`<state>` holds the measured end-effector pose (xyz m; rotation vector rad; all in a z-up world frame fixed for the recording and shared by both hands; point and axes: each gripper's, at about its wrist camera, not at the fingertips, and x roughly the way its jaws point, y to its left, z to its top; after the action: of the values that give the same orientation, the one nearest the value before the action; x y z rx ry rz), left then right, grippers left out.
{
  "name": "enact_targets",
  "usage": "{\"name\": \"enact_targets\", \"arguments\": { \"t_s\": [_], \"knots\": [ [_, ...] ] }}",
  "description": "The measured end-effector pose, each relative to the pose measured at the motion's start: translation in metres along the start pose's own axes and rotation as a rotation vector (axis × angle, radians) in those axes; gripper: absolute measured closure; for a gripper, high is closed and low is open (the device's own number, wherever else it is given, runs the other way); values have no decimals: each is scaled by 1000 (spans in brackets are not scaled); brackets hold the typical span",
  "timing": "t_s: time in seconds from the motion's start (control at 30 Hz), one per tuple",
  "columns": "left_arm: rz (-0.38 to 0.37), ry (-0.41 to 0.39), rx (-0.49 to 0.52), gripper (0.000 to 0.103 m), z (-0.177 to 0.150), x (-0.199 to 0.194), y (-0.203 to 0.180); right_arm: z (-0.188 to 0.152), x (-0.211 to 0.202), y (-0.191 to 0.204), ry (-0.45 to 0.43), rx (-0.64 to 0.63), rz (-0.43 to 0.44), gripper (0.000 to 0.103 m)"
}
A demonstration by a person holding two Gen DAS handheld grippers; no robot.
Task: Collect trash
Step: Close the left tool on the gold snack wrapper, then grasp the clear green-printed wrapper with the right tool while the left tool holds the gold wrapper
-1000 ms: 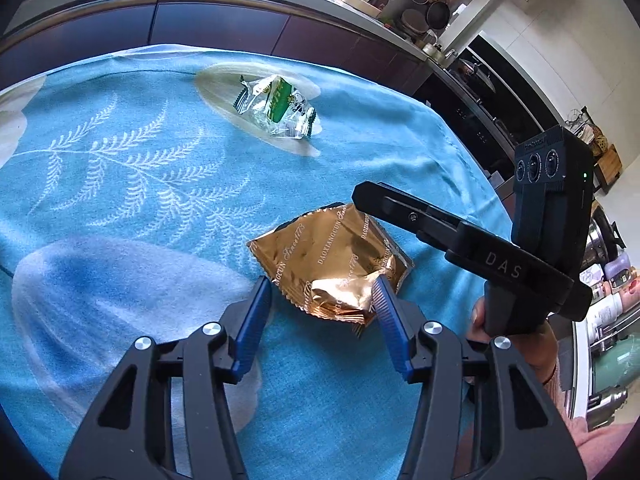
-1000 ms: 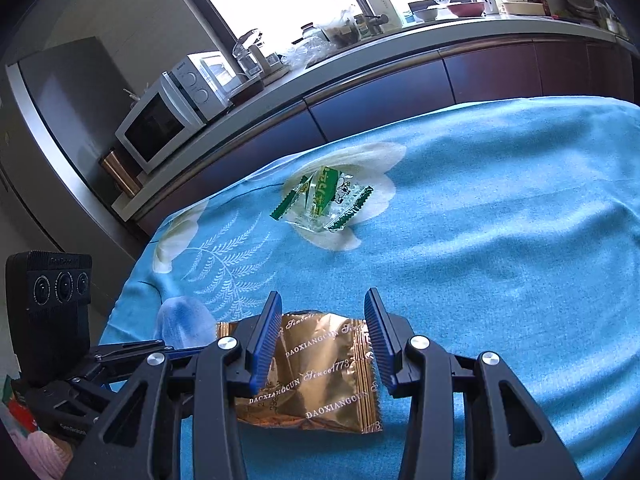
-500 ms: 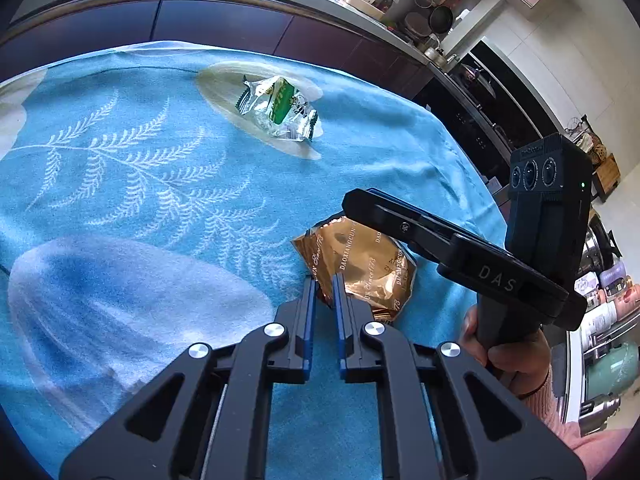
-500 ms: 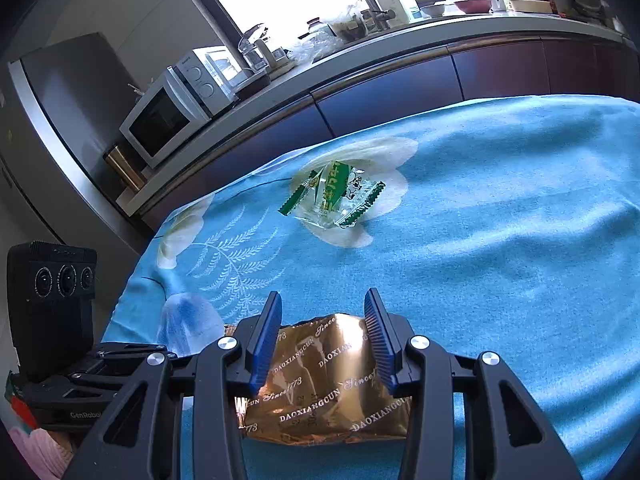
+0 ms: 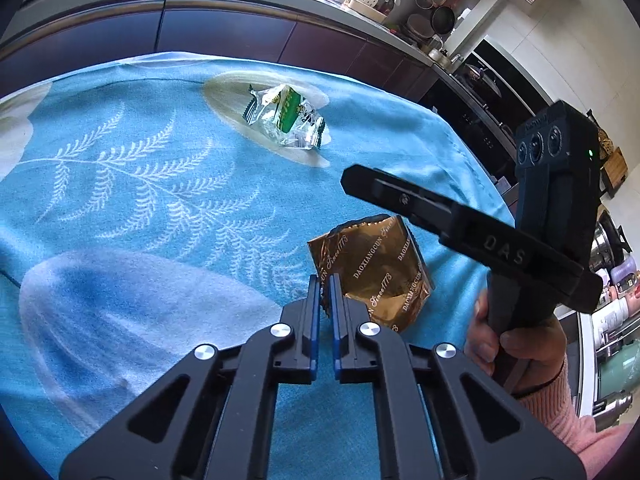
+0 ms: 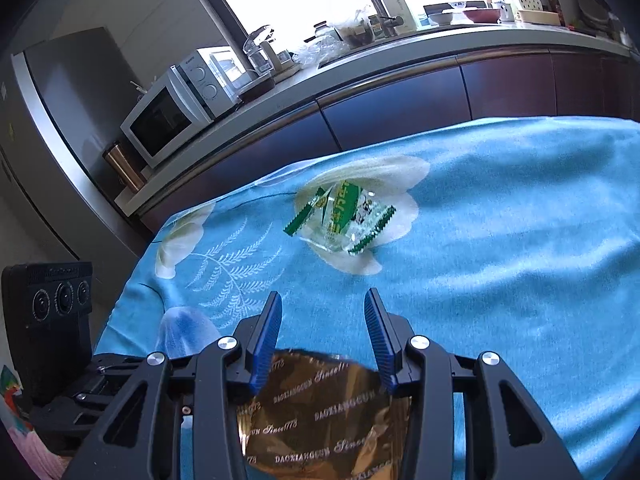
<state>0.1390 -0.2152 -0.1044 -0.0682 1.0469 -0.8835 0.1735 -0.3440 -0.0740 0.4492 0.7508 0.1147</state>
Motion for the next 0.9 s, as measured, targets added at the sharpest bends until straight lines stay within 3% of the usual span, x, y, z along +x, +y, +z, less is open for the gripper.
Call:
{"name": "enact_targets", "arguments": {
  "t_s": [0.27,0.53,0.63,0.77,0.9],
  "knots": [
    [42,-53,1,99,-4,-34,16,40,34,-7,9,-14,-72,58],
    [74,-100,-46,99,-12,-68,42,48,58,-17,41,21,-123,54],
    [82,-115,-63,99,-16,-78,50,45,62,-16,53,15,-124,67],
    [93,-133,-74,99,-23,-90,54,44,57,-15,38,14,-121,73],
    [110,-157,-76,100,-26,-104,57,40,47,-7,19,9,-85,73]
  ]
}}
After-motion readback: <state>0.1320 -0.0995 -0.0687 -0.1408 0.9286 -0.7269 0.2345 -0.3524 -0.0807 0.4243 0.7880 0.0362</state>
